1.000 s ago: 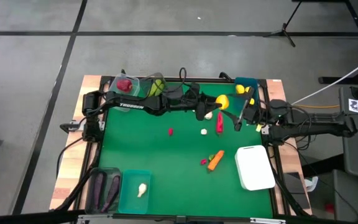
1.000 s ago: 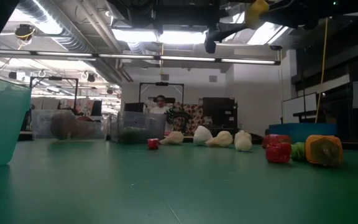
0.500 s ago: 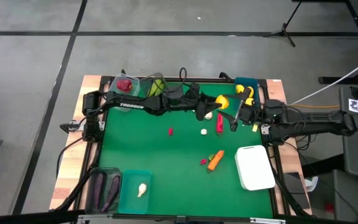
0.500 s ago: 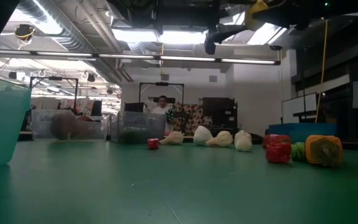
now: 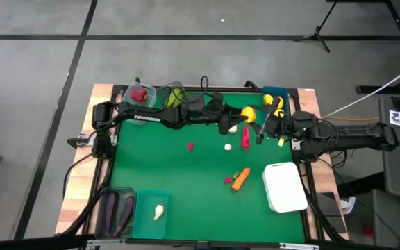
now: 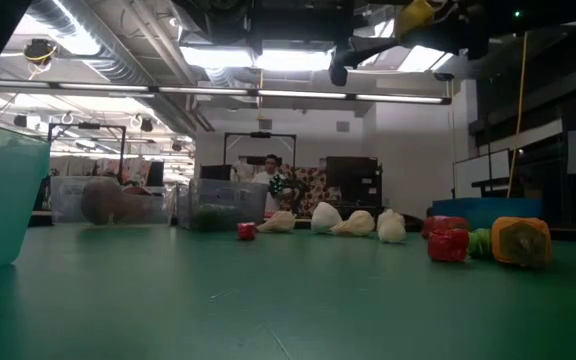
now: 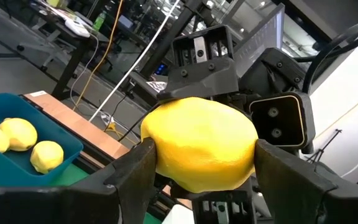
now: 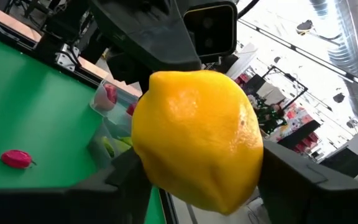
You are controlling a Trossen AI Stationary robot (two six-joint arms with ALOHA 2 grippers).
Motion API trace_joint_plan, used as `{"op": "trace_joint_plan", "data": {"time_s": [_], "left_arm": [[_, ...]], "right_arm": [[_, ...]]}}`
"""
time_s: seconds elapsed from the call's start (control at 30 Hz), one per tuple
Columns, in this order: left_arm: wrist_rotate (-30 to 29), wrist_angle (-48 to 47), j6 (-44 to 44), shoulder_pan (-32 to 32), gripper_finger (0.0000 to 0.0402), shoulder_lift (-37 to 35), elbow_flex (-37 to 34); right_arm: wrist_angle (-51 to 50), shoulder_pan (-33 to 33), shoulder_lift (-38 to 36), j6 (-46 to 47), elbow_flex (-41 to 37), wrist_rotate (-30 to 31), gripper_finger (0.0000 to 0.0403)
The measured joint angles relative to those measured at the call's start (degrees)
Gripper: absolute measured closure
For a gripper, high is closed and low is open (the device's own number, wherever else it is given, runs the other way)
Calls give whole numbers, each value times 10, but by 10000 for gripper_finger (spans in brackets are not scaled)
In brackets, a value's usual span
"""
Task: Sort produce into baskets
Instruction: Put the lemon into the blue bin
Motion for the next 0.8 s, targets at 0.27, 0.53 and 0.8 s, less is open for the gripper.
{"op": "trace_joint_plan", "data": {"time_s": [0.27, 0.53, 0.8], "left_arm": [[0, 0, 1, 0, 153, 0, 0], [-6, -10, 11, 0, 153, 0, 0], [7, -11, 52, 2, 152, 0, 0]], "right_arm": [[0, 0, 0, 5, 0, 7, 166], [-2, 0, 0, 6, -1, 14, 179], [-1, 0, 0, 15, -1, 27, 177]]}}
